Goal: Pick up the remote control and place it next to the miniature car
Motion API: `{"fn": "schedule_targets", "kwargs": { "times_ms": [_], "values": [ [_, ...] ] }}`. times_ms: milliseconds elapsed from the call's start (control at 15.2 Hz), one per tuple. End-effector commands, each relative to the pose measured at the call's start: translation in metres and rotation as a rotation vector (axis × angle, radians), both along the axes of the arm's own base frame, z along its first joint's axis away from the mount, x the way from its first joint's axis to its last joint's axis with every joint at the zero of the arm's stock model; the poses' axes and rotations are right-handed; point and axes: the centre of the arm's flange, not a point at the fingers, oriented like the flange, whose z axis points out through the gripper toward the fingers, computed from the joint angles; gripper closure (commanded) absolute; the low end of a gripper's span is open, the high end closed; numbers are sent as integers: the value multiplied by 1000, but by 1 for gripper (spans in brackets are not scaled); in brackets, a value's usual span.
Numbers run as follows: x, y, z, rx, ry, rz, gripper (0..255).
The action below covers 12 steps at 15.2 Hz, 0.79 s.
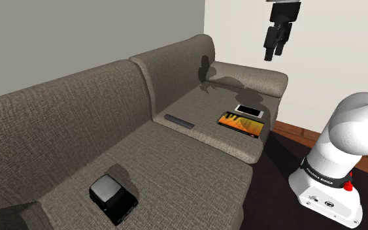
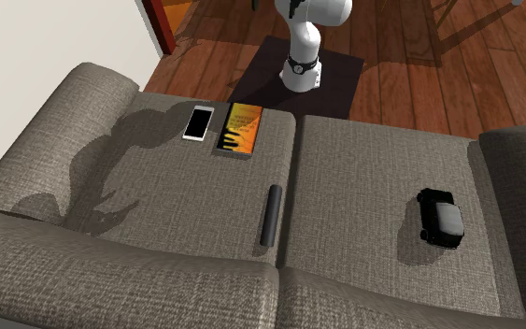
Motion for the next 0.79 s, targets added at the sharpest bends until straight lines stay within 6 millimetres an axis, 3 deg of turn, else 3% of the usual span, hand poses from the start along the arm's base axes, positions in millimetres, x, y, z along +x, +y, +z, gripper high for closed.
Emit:
{"fn": "schedule_targets", "kwargs": {
  "times_ms": [0, 726],
  "values": [
    [0, 0, 0, 0, 0, 0, 0],
    [97, 29, -102, 23, -7, 30, 0]
  ]
}}
